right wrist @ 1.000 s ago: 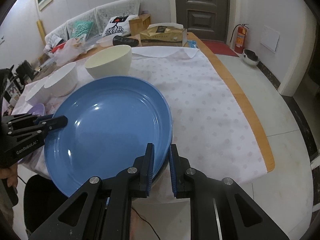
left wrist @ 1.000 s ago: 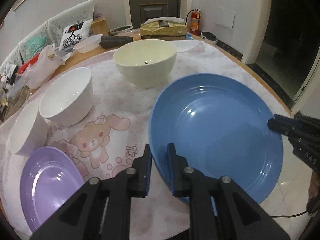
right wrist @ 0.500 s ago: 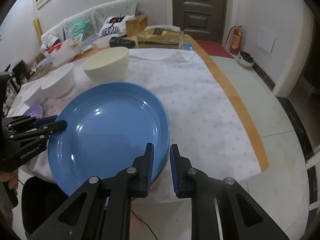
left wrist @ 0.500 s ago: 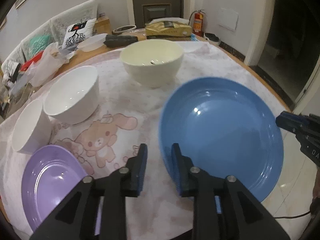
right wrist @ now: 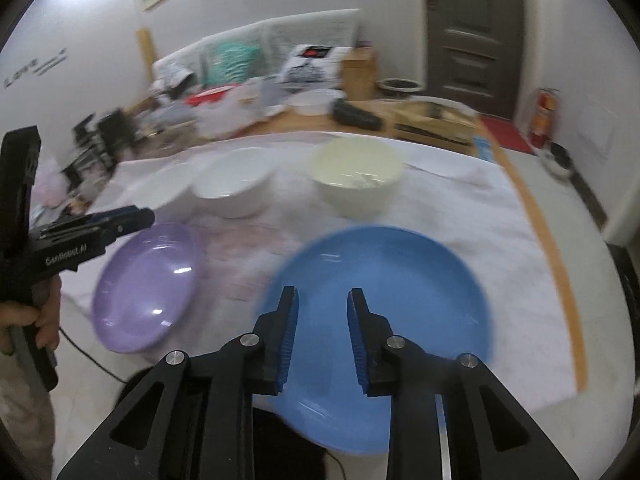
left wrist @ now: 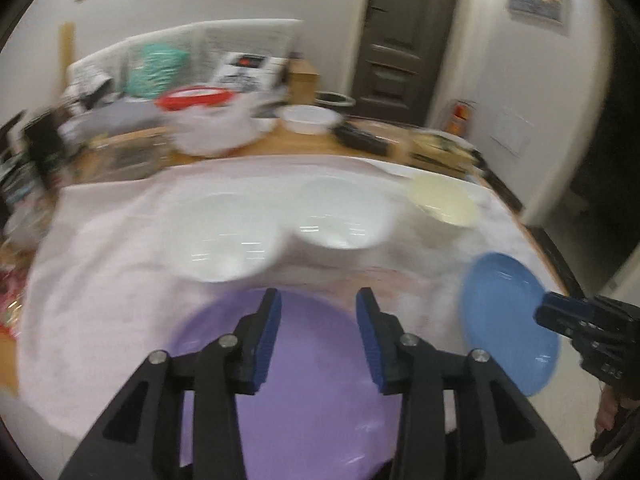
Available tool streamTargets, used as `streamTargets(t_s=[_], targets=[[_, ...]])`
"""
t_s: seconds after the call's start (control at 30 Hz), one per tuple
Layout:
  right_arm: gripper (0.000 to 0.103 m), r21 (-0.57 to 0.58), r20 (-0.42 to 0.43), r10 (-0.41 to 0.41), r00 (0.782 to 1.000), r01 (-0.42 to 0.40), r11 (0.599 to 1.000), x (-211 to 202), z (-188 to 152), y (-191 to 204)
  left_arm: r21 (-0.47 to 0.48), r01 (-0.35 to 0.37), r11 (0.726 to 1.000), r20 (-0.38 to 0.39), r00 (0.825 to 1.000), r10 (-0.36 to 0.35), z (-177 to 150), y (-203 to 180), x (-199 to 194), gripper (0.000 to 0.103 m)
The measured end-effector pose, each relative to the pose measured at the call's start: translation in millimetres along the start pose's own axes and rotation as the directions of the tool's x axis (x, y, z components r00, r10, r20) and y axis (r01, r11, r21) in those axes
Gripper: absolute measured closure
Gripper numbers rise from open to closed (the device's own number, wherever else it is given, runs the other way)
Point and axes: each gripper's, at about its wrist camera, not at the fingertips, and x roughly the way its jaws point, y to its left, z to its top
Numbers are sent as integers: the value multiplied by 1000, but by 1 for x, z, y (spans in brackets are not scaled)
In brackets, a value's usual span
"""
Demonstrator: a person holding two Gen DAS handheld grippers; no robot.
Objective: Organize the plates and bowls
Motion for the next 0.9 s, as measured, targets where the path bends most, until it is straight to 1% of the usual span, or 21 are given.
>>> streamTargets(t_s=[0.07,0.17,0.3,0.37,0.57,0.7,0.77,0.87,0.9], targets=[[82,-24,-8,24,1000,-24,999,9,5,18,-47,-35,998,-11,999,35,-5,31,-2,67],[78,-49,-39,73,997,-75,996,28,8,48,-116,-73,991,-34,997,70,-18,71,-4,67],[76,-69,-99,109,989,-116,991,53,6,76,-161,-76,984,-67,996,66,-37,98,0,67],[76,-73,-127,117,985,-126,989,63,4,83,-173,-77,982,-87,994,62,-44,107,6,67],[76,-65,-197,130,972,-145,987,90,-5,101,-197,-67,978,-138,990,40,-65,116,26,67],[76,-64,-228,131,965,-149,987,100,-9,103,-206,-65,976,-160,987,32,-74,118,36,67],[76,-65,-240,133,962,-152,986,104,-12,104,-203,-66,977,-159,987,33,-76,117,38,68],[76,-68,-255,135,957,-157,985,109,-13,106,-189,-71,979,-156,987,41,-77,115,39,78],[77,-67,-258,139,956,-161,985,109,-14,106,-189,-65,980,-158,987,35,-76,115,40,84]])
